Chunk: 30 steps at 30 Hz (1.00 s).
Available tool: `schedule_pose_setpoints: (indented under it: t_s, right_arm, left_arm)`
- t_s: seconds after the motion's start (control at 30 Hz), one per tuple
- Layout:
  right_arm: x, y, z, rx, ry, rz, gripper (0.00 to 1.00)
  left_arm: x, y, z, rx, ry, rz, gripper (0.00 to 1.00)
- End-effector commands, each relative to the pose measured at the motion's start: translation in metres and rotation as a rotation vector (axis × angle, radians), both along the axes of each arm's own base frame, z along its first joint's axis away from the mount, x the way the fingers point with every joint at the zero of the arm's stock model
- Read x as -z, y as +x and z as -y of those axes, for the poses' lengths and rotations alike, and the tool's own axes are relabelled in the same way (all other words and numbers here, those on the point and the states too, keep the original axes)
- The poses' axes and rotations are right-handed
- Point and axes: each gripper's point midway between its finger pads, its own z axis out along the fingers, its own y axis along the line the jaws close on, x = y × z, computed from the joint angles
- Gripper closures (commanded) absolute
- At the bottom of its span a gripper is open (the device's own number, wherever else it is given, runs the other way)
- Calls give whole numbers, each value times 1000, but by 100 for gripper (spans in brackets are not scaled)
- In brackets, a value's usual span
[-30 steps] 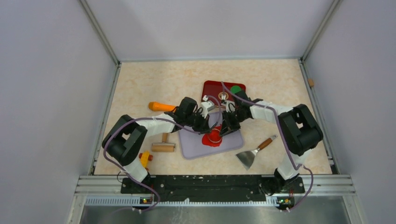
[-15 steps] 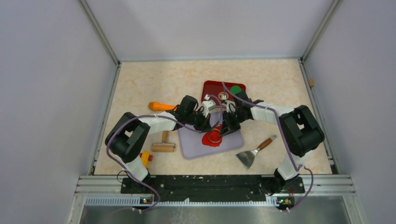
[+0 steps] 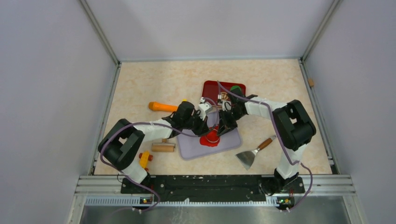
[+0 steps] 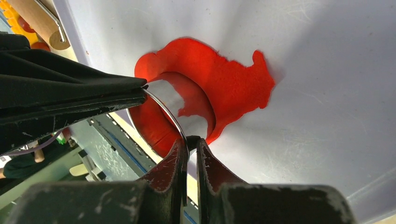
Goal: Roll out the dumpling wrappers from the dough
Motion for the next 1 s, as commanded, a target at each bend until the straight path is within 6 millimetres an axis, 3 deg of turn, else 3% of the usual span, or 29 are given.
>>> schedule_pose_setpoints:
  t_s: [0.0, 0.37, 0.97]
  right_arm:
    - [34, 54, -8, 8, -89, 251, 100]
    - [31, 75, -18, 2, -80, 291, 100]
    - [31, 103, -37, -11, -41, 319, 100]
  left_arm:
    - [33, -72, -5, 89, 63, -220, 100]
    - [35, -100, -4, 139, 68, -240, 100]
    - [28, -121, 5, 241, 79, -155, 100]
